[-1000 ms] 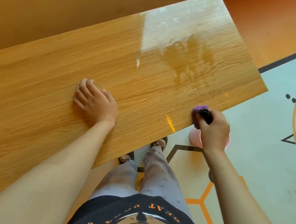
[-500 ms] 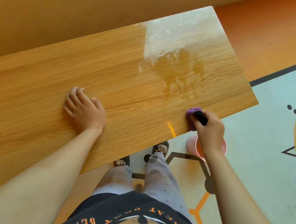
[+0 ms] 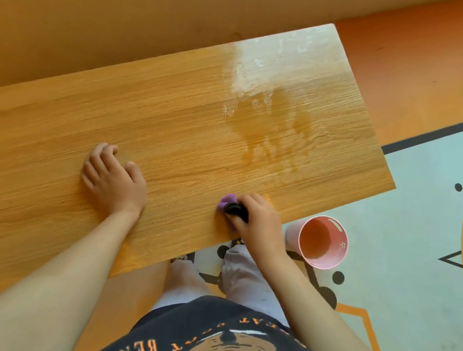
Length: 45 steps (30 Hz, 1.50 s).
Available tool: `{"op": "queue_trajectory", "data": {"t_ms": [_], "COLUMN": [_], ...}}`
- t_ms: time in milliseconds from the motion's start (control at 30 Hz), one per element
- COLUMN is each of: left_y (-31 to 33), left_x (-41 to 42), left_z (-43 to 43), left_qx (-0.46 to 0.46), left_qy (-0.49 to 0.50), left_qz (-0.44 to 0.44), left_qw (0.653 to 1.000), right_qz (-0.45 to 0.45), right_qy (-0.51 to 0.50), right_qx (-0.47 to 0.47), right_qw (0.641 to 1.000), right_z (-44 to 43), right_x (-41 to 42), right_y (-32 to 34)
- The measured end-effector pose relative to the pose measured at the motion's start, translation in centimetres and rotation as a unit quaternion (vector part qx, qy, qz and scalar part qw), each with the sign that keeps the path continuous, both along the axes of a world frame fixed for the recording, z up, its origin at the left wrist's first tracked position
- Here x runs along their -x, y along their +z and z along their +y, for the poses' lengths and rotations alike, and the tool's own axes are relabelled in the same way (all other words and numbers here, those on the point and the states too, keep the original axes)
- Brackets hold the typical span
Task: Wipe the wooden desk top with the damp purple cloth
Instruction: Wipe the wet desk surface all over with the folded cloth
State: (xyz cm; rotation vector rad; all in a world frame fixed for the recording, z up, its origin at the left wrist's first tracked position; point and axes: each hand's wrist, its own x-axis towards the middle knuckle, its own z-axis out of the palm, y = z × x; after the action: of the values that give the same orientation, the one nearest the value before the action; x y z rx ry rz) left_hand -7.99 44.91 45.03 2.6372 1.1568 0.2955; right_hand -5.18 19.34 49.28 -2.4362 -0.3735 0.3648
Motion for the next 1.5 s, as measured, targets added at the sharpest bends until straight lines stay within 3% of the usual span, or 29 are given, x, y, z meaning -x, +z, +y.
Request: {"op": "queue_trajectory", "data": {"t_ms": [133,300,467,567,667,767,833,967,1067,1167,1233,1400,1500], "left_y": [0.0,-0.1,-0.1,0.0,0.1,0.1,0.1,0.0,0.0,0.0,0.0,0.0,0.1], "left_x": [-0.1,-0.1,-0.1,-0.2,-0.2,-0.2,-0.2,-0.2,-0.2,-0.2,-0.2,-0.2,-0.2], "left_z": [0.1,0.1,0.1,0.0,-0.1,0.0,0.0,0.0,0.0,0.0,0.0,0.0,0.1], "left_qx": [-0.003,-0.005,-0.006,-0.005,-0.003,0.000,0.002,0.005,0.008,0.004,0.005,0.007,0.010], "left_qy": [0.004,0.008,0.012,0.012,0.013,0.014,0.014,0.012,0.012,0.013,0.013,0.012,0.013], "left_qz": [-0.007,-0.002,-0.007,-0.005,-0.002,-0.001,-0.001,-0.002,-0.005,-0.008,-0.011,-0.008,-0.006], "left_qw": [1.000,1.000,1.000,1.000,1.000,1.000,1.000,1.000,1.000,1.000,1.000,1.000,1.000], "right_qz": [0.005,-0.022,-0.026,-0.028,-0.017,-0.024,-0.015,-0.020,-0.018,-0.015,-0.021,-0.017,-0.027], "right_qy": [-0.007,-0.199,-0.263,-0.195,-0.038,0.086,0.101,-0.063,-0.212,-0.288,-0.252,0.010,0.035], "right_qx": [-0.004,0.035,0.091,0.068,0.032,0.026,0.022,0.028,0.071,0.087,0.067,0.007,0.014], "right_qw": [1.000,0.979,0.960,0.978,0.999,0.996,0.995,0.997,0.974,0.954,0.965,1.000,0.999], "right_z": [-1.0,-10.0,-12.5,-7.7,-1.3,2.5,1.9,-3.9,-8.8,-8.7,-5.4,4.2,4.2], "right_x": [-3.4,-9.8,-11.3,-9.1,-6.3,-5.4,-6.8,-12.2,-15.2,-15.3,-13.5,-8.4,-9.9], "right_y": [-0.4,0.1,0.3,-0.2,-0.4,-0.1,-0.1,0.1,0.5,0.4,0.2,-0.6,-0.7]}}
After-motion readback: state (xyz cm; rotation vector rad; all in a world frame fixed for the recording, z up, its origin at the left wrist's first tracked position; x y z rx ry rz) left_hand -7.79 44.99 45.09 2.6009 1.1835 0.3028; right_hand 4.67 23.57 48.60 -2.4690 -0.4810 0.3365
